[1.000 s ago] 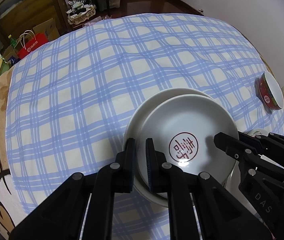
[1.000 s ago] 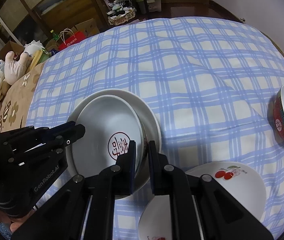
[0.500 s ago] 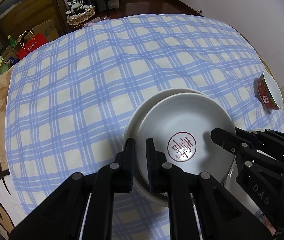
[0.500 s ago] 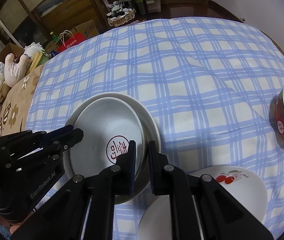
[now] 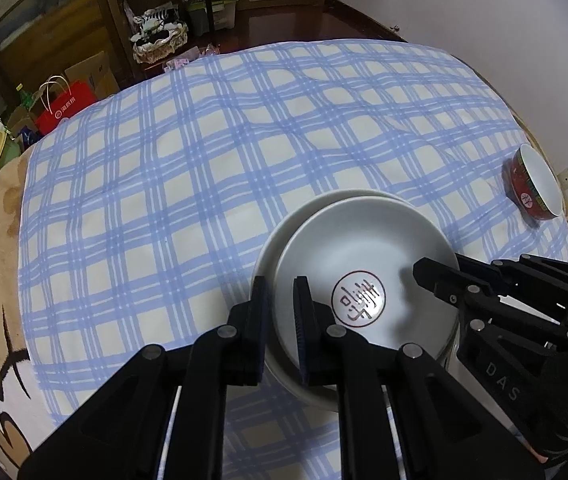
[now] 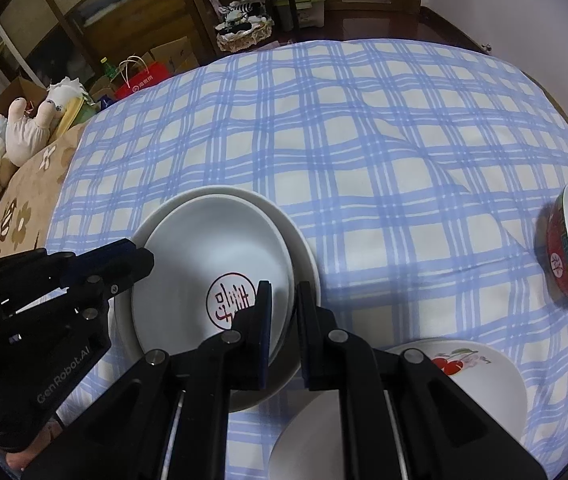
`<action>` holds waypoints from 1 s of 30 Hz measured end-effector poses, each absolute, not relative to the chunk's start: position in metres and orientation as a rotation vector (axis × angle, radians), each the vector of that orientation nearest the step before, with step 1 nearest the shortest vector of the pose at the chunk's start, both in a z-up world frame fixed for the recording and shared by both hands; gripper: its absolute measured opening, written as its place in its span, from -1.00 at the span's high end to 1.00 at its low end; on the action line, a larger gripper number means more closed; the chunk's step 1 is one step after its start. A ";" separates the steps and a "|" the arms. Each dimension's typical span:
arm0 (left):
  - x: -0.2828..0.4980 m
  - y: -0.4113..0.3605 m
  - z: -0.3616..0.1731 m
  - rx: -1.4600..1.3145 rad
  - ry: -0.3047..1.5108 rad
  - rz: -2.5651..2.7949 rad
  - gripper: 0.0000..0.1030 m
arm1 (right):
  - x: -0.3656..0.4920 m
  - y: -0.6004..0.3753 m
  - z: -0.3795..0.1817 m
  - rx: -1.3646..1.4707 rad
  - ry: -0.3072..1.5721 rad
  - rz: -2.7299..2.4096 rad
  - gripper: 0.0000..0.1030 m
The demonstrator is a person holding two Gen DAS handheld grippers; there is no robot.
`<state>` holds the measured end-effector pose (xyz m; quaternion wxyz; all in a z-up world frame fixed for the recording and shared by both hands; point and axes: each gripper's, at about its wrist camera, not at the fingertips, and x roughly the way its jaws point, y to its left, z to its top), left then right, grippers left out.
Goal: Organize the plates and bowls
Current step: 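Open both tools and release the red-seal plate on the stack, then move both tools to the small plain white bowl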
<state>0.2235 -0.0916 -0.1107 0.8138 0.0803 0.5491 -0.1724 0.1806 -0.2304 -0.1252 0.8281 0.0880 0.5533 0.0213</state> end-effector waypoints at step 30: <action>0.230 -0.061 -0.100 0.101 1.153 -0.277 0.15 | 0.171 -0.232 -0.117 0.238 1.228 0.053 0.74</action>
